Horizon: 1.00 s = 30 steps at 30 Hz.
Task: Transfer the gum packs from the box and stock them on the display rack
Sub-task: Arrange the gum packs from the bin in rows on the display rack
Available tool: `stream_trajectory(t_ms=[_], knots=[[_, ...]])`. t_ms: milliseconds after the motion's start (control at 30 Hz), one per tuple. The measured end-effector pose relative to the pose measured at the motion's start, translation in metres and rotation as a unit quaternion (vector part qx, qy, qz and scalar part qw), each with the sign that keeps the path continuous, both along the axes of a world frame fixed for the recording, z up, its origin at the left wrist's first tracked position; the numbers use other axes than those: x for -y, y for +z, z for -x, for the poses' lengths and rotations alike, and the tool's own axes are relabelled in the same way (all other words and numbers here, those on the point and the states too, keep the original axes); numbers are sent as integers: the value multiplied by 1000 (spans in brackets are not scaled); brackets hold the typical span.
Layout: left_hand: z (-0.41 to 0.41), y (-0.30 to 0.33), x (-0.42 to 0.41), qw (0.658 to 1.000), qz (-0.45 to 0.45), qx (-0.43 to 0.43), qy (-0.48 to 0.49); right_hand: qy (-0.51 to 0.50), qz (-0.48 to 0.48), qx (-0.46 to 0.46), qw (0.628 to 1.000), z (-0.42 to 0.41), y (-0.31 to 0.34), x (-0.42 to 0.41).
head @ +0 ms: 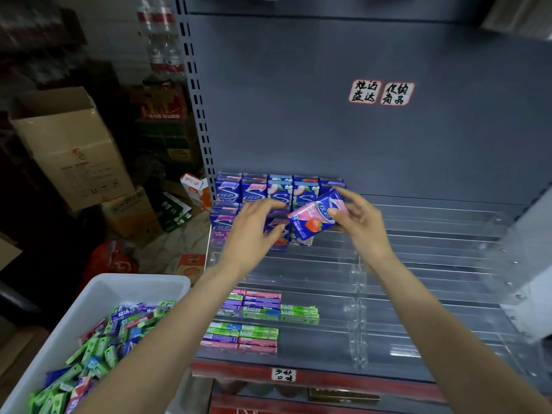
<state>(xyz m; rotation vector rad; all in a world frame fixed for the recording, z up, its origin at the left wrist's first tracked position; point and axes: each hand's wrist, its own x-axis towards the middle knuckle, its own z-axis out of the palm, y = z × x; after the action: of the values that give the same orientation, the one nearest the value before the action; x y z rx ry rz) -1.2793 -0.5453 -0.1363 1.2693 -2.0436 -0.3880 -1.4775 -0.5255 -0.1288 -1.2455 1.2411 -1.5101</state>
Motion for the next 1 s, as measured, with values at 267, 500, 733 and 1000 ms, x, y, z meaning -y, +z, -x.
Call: stream_trajectory(t_ms=[267,500,733,1000], knots=[[-16,-11,9,952,30,304,-9,-78,39,-352,932,1,-6,8],[-16,-14,11,962,-16,270,-29,-77,32,-483,872,-17,-28,18],[-15,-17,12,966,-8,259,-24,-88,52,-504,858,-31,-39,19],[-15,-15,-2,987,45,154,3,-119,100,-538,829,-38,-37,10]])
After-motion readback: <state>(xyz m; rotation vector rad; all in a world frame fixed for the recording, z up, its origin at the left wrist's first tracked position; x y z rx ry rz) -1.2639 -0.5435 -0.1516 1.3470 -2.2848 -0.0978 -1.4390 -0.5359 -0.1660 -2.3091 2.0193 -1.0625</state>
